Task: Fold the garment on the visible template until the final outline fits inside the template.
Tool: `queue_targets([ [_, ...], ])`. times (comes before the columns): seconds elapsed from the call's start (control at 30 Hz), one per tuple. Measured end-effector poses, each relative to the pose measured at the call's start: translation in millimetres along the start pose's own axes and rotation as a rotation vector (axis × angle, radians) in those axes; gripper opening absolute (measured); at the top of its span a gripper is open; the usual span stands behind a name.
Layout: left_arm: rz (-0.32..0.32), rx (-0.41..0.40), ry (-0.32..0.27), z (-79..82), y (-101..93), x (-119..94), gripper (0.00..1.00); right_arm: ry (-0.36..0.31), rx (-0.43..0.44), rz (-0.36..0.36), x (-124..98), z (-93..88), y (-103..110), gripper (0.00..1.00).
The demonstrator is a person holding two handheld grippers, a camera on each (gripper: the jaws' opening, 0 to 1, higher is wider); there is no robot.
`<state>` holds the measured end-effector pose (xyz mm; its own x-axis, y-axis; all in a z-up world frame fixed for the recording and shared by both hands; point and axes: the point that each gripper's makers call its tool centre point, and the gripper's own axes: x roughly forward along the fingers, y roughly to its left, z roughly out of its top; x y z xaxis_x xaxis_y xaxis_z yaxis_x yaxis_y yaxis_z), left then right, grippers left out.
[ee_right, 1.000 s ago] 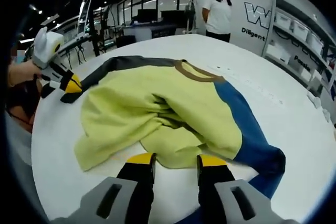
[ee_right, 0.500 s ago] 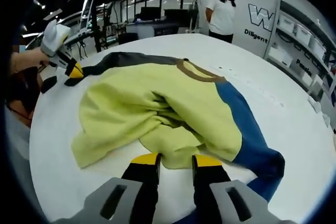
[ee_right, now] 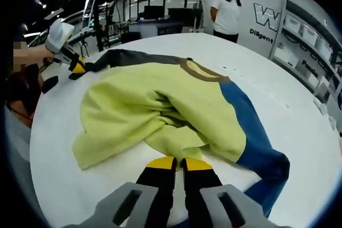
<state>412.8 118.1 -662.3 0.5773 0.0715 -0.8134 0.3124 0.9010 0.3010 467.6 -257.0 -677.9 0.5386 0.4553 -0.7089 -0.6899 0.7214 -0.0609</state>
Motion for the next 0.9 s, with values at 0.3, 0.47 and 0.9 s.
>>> queue_targets([
  [0.3,-0.081,-0.057,-0.04,7.3,-20.8,-5.1,0.34,0.005,0.017,-0.013,-0.8,0.2,1.5,0.0],
  [0.47,-0.107,-0.025,-0.07,15.5,-29.0,-6.8,0.45,-0.011,0.025,-0.014,-8.7,4.6,3.4,0.0],
  [0.9,-0.183,-0.005,-0.166,36.9,-57.5,-22.5,0.64,-0.019,0.014,-0.013,-15.3,12.8,3.4,0.0],
])
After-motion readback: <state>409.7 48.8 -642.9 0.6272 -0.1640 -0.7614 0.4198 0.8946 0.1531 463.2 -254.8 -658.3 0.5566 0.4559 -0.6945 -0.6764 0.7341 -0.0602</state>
